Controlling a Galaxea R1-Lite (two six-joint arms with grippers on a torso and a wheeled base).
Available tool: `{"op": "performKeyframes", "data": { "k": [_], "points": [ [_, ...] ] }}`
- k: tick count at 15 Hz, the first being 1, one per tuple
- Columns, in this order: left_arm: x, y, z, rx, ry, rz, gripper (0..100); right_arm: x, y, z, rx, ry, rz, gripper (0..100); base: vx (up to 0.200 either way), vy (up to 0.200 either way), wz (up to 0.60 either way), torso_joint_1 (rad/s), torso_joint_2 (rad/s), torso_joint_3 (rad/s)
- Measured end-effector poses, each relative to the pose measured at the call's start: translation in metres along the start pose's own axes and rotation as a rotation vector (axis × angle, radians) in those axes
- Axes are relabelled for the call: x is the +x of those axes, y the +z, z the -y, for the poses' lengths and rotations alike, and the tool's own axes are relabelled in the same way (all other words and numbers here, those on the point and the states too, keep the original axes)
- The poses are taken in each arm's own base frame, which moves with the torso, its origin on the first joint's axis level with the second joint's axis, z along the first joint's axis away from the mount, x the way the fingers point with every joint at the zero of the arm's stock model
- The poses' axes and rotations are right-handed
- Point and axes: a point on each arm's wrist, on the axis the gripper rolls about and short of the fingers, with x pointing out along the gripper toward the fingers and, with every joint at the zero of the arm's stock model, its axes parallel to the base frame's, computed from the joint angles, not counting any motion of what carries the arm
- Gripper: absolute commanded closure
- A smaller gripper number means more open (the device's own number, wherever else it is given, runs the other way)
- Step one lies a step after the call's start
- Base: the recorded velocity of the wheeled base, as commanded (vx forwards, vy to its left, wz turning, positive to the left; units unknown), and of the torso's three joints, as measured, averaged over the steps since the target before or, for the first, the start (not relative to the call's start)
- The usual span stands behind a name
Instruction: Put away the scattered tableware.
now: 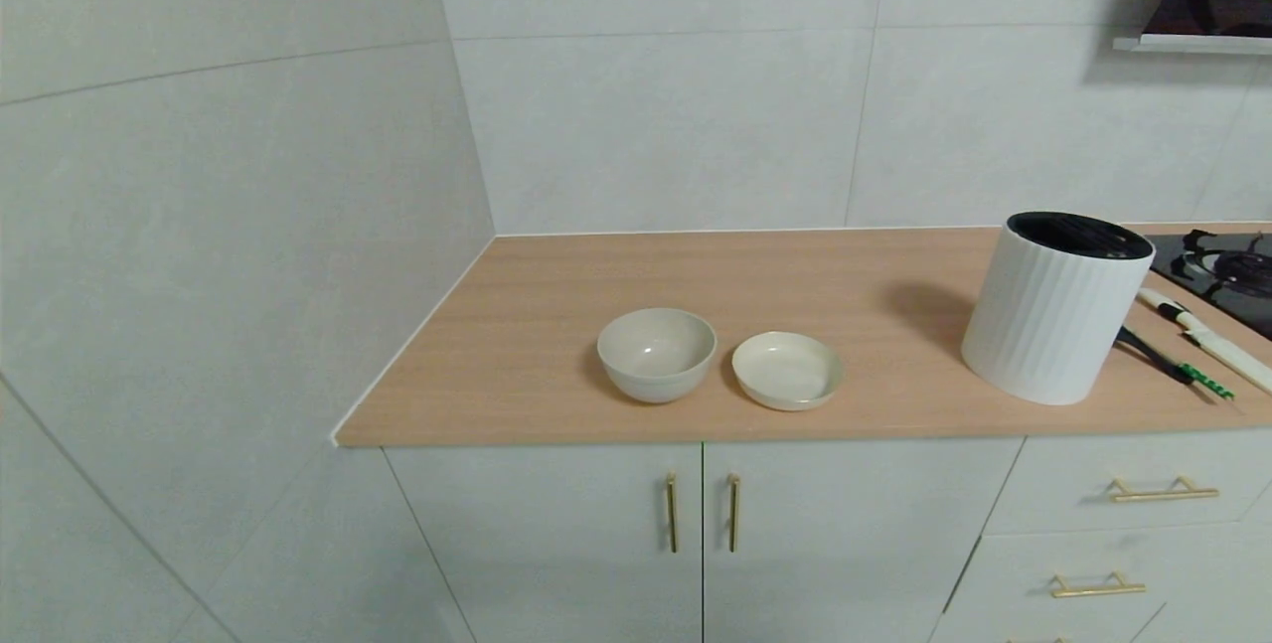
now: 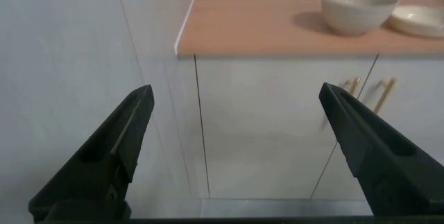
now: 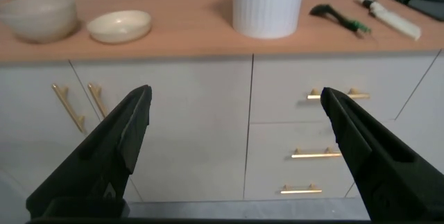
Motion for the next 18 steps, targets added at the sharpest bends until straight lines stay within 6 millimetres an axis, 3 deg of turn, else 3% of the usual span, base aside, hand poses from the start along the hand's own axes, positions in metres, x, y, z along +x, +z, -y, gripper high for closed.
{"op": "performKeyframes", "data": {
  "k": [18],
  "points": [
    [0.0,0.0,0.0,0.0,0.0,0.0,0,0.0,0.0,0.0,0.0,0.0,0.0,0,0.0,0.0,0.0,-0.207,0.5,0.289]
  ]
}}
